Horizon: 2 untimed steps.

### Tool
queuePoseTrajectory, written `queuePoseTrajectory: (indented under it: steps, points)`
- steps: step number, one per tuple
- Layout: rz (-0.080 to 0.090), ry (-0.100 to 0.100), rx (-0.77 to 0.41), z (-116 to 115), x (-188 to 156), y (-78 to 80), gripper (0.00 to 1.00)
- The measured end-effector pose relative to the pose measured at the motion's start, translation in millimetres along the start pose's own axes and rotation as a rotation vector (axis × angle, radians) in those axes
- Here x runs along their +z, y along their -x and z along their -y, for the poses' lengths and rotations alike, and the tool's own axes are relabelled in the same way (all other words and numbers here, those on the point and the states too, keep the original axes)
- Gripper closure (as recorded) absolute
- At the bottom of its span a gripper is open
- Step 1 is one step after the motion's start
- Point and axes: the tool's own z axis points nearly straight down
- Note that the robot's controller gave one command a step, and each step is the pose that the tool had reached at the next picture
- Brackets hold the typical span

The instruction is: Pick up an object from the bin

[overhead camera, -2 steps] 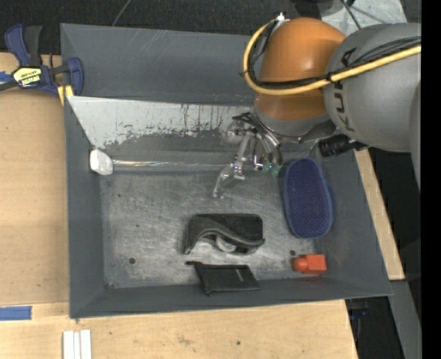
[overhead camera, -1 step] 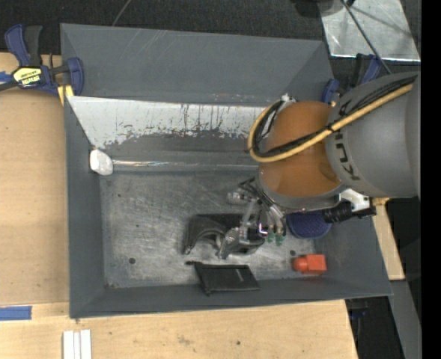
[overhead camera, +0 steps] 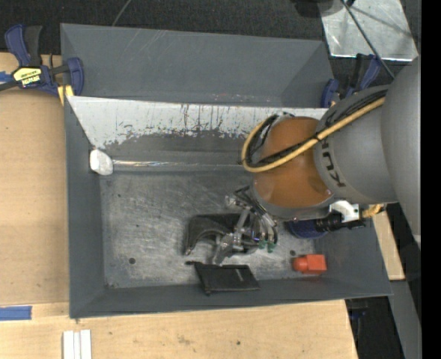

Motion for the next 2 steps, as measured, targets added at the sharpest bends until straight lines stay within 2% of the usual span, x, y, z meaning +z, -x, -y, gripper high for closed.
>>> queuePoseTrajectory:
  steps: [1,2]
  points:
    - [0.008,0.002,0.000,-0.5,-3.8,2.6,1.00]
    - [0.002,-0.002,-0.034,32.1,-190.5,-6.8,1.00]
